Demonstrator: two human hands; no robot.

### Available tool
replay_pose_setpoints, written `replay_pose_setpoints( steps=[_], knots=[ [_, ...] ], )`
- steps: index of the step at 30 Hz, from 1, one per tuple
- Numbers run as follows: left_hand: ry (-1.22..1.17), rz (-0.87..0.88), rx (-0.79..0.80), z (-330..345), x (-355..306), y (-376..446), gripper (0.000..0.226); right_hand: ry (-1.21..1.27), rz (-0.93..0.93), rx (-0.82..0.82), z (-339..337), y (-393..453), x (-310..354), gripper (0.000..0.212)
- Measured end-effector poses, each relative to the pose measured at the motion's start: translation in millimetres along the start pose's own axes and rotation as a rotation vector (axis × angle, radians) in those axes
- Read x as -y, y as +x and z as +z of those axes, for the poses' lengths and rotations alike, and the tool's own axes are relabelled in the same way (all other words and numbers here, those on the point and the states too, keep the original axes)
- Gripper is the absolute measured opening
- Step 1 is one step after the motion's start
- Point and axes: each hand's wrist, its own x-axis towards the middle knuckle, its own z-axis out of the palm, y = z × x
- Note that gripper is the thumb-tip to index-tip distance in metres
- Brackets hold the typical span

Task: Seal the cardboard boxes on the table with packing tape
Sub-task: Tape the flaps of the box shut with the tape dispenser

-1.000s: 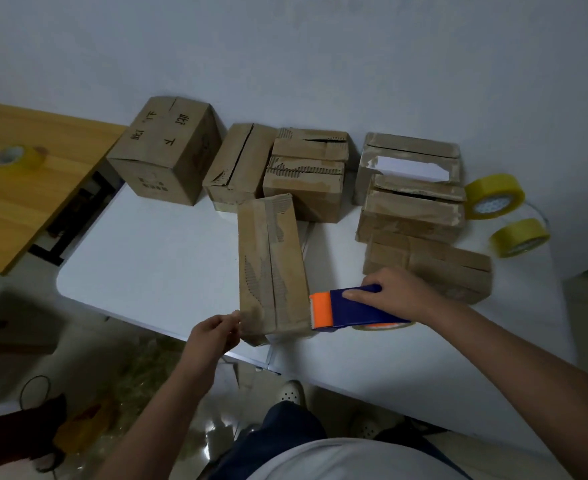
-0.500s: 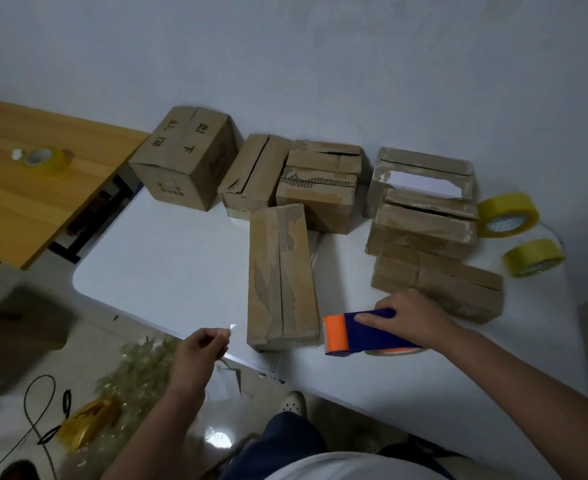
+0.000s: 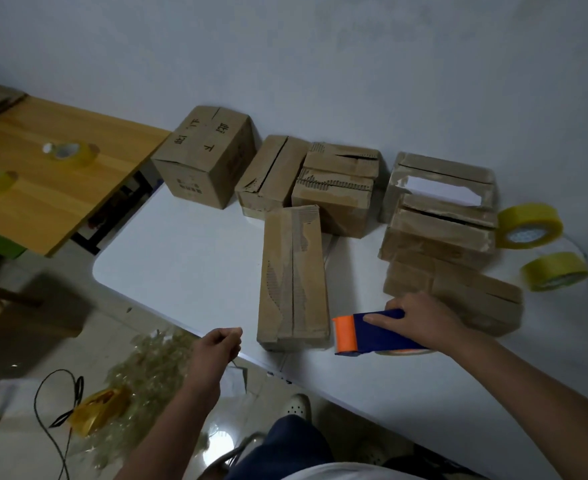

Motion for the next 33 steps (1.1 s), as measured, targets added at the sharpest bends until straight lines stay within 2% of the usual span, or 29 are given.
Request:
replay_pose_setpoints(
  steps=[3, 7, 11, 20, 23, 27, 33],
  knots=[
    [-0.018, -0.009, -0.003, 0, 2, -1, 0.014, -0.016, 0.008, -0.002, 0, -1, 1, 0.053],
    [-0.021, -0.018, -0.026, 4, 6, 0, 0.026, -0.017, 0.002, 0.002, 0, -1, 4, 0.053],
    [0.001, -0.002, -0.065, 8, 8, -2, 0.025, -0.031, 0.002, 0.001, 2, 2, 8, 0.050],
    [0.136, -0.035, -0.041, 24, 15, -7, 0.048, -0.063, 0.042, 0.006, 24, 13, -2, 0.060],
    [0.165, -0.023, -0.043, 21, 17, -3, 0.043, -0.068, 0.064, 0.007, 32, 11, 3, 0.065],
    [0.198, 0.022, -0.078, 6, 7, 9, 0.040, -0.082, 0.078, 0.003, 45, 10, 24, 0.057],
    [0.320, 0.050, -0.076, -21, -16, 42, 0.040, -0.071, 0.108, -0.013, 62, 17, 54, 0.058]
  ],
)
